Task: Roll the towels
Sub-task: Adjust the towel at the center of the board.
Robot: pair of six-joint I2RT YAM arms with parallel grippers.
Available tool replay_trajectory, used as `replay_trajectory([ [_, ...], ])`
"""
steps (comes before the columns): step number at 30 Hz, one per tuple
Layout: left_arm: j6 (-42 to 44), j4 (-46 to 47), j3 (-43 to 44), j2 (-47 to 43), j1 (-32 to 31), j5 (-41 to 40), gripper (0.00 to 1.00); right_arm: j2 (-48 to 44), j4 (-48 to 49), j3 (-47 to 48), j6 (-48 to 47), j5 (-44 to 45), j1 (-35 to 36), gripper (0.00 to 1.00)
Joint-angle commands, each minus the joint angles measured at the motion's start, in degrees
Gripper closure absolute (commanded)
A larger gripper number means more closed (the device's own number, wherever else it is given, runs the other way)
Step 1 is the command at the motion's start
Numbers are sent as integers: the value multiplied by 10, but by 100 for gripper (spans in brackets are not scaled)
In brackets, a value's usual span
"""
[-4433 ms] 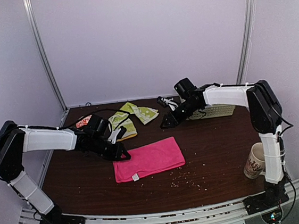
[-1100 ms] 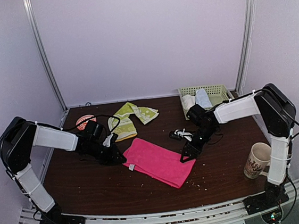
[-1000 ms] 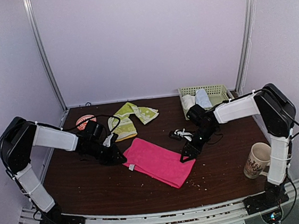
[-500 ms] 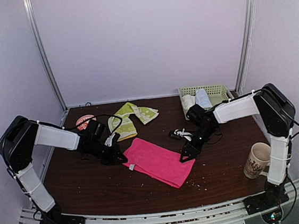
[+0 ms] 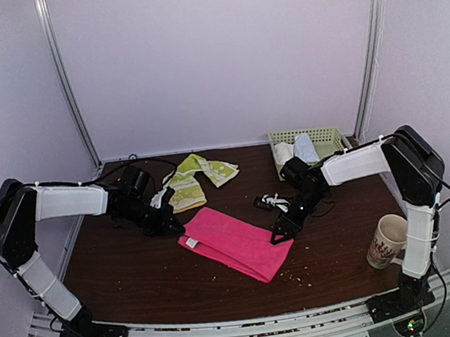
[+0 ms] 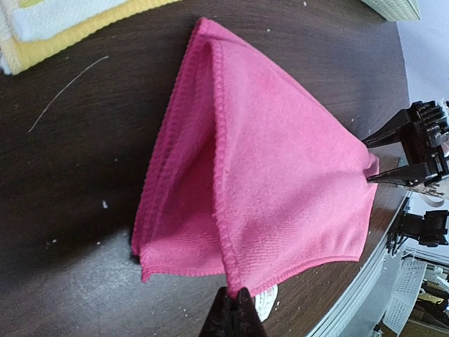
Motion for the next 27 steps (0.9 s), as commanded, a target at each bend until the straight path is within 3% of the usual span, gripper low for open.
replay_trajectory([
  [1, 31, -42, -2, -3, 20, -14, 100, 10, -13, -9, -11, 30, 1, 54],
  [15, 55, -21, 3, 68, 25, -27, 100, 7, -21, -5, -16, 17, 2, 53],
  [18, 59, -36, 12, 62, 26, -43, 100, -5, -33, 4, -17, 12, 2, 48],
  [27, 77, -81, 75, -16, 26, -96, 84, -89, -56, 26, -26, 43, 2, 46],
])
